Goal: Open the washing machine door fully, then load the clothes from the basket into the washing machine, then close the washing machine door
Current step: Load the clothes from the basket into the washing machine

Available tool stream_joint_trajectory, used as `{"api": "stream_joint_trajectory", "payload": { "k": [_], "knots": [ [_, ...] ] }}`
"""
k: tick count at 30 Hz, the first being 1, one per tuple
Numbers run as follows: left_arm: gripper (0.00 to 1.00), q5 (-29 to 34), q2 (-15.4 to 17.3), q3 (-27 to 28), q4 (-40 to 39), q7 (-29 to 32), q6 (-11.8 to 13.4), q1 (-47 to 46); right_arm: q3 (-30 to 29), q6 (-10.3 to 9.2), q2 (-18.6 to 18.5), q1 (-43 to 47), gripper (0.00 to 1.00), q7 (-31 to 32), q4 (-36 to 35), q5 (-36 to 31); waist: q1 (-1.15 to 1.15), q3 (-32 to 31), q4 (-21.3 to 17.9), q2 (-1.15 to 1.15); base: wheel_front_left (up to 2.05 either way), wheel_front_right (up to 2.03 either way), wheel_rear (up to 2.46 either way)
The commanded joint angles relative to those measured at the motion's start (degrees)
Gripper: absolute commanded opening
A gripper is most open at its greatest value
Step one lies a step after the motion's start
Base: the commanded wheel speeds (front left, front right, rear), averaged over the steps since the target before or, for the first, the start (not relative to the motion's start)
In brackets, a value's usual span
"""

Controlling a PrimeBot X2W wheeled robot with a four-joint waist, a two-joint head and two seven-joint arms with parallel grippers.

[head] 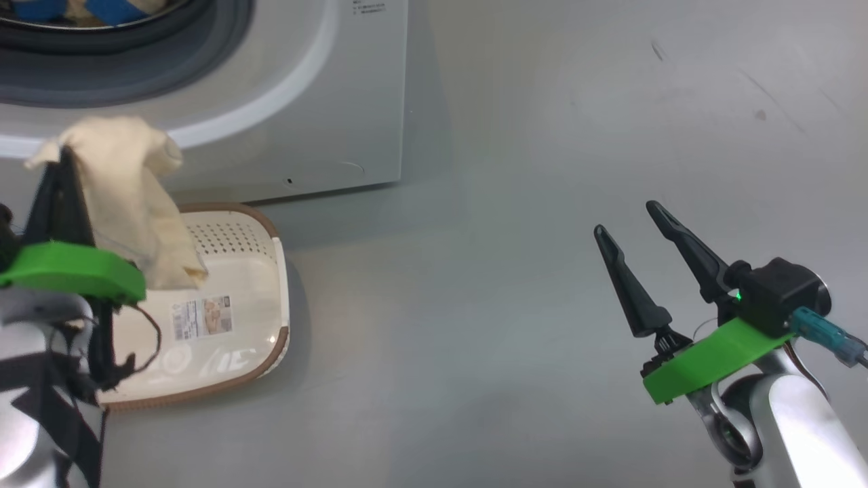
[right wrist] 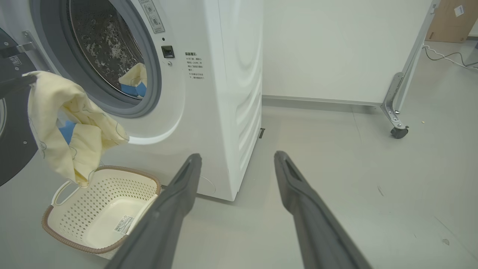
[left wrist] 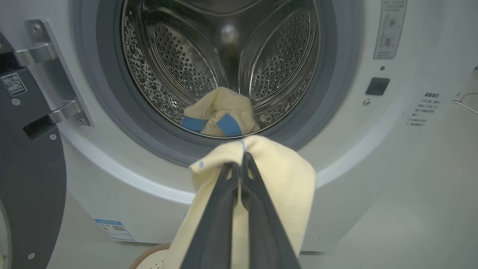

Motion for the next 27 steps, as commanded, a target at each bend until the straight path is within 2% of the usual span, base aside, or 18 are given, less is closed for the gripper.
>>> {"api": "stream_joint_trajectory", "payload": {
  "k": [1, 18, 22, 27],
  "knots": [
    [0.00, -0.3, 3.7, 2.8, -1.6, 1.3, -0.3, -4.4, 1.3, -0.16, 0.0, -2.0, 1.00, -1.1, -1.0, 0.7, 0.00, 4.3, -3.3, 0.00, 0.00, 0.00, 0.00],
    [0.00, -1.9, 22.5, 6.0, 6.0, 22.8, -3.5, -36.8, 7.0, -0.16, 3.4, -10.1, 1.00, -9.4, 8.1, 4.5, 0.00, 20.8, -13.5, 0.00, 0.00, 0.00, 0.00],
    [0.00, -3.2, 24.8, 6.0, 8.8, 26.9, -4.6, -43.7, 7.9, -0.16, 3.6, -11.6, 1.00, -10.2, 9.6, 5.4, 0.00, 23.5, -15.1, 0.00, 0.00, 0.00, 0.00],
    [0.00, -4.3, 25.7, 6.1, 11.4, 30.1, -4.1, -49.9, 8.9, -0.16, 3.8, -12.6, 1.00, -10.5, 10.7, 6.1, 0.00, 25.1, -16.1, 0.00, 0.00, 0.00, 0.00]
  ]
}}
